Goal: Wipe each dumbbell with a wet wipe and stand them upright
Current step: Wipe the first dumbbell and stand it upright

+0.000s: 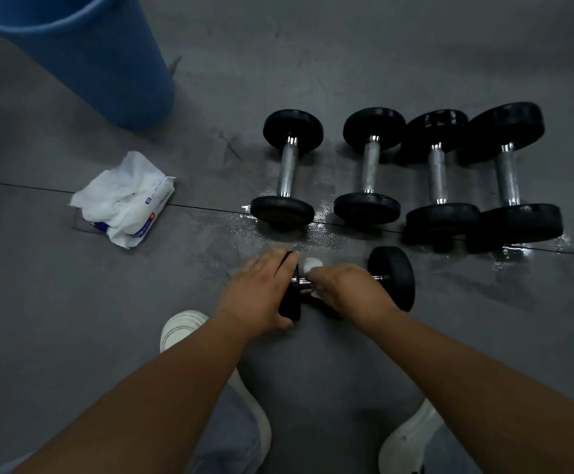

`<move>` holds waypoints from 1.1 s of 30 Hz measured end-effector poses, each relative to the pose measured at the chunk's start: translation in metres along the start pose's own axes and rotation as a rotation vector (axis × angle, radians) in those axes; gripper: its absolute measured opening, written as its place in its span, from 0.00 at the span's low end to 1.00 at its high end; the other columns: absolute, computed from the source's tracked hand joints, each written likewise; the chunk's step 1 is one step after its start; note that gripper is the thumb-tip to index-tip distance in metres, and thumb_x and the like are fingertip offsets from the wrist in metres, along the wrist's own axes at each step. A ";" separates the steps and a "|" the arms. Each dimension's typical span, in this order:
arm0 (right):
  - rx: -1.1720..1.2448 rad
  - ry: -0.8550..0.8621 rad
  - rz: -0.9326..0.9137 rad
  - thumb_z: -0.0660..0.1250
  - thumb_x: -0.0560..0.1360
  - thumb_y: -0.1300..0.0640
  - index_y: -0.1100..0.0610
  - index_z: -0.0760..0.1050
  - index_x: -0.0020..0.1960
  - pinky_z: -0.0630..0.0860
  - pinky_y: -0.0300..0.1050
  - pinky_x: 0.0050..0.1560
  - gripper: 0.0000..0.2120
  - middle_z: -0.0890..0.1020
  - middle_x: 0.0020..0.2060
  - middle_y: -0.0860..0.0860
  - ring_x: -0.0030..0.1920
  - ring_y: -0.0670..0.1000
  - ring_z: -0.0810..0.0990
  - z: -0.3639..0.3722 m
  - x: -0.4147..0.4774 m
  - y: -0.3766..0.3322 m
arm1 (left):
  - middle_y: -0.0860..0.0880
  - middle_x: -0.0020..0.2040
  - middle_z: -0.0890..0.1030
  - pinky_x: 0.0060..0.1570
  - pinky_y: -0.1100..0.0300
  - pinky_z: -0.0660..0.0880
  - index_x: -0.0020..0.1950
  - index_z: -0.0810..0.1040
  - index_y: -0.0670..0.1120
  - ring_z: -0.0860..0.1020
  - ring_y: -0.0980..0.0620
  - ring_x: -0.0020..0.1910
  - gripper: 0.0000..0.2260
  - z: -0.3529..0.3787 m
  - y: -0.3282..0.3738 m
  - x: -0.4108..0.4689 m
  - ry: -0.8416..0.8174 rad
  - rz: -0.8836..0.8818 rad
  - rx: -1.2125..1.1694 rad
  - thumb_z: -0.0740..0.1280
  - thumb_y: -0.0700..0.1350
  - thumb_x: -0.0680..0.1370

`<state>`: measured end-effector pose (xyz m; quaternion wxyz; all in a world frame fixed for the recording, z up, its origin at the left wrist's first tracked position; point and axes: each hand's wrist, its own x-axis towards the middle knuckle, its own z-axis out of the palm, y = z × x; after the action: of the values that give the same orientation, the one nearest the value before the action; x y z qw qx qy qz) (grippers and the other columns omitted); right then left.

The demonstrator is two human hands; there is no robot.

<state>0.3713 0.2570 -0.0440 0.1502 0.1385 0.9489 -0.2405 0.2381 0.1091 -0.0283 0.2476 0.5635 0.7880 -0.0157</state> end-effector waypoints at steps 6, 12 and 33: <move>-0.151 0.063 0.016 0.66 0.70 0.55 0.52 0.75 0.46 0.73 0.46 0.40 0.05 0.82 0.37 0.51 0.40 0.57 0.80 -0.005 0.006 -0.004 | 0.47 0.72 0.63 0.67 0.51 0.69 0.77 0.55 0.46 0.68 0.46 0.68 0.55 -0.014 -0.009 0.018 -0.047 0.046 -0.022 0.79 0.63 0.58; -0.024 0.021 0.088 0.65 0.72 0.53 0.51 0.70 0.63 0.68 0.49 0.56 0.20 0.79 0.55 0.50 0.56 0.54 0.76 0.007 0.005 -0.013 | 0.45 0.71 0.61 0.69 0.51 0.67 0.78 0.52 0.47 0.65 0.44 0.70 0.57 -0.011 -0.003 0.013 -0.043 0.044 -0.005 0.79 0.63 0.59; -0.108 -0.181 0.125 0.64 0.72 0.50 0.50 0.72 0.56 0.66 0.48 0.57 0.13 0.82 0.52 0.51 0.55 0.55 0.79 -0.003 0.014 -0.020 | 0.43 0.76 0.59 0.75 0.54 0.53 0.79 0.51 0.42 0.61 0.44 0.74 0.56 -0.006 0.008 0.001 -0.011 -0.011 0.004 0.77 0.63 0.61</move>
<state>0.3510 0.2442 -0.0386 0.2570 0.1670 0.9326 -0.1908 0.2428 0.1150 -0.0213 0.2506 0.5594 0.7898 -0.0220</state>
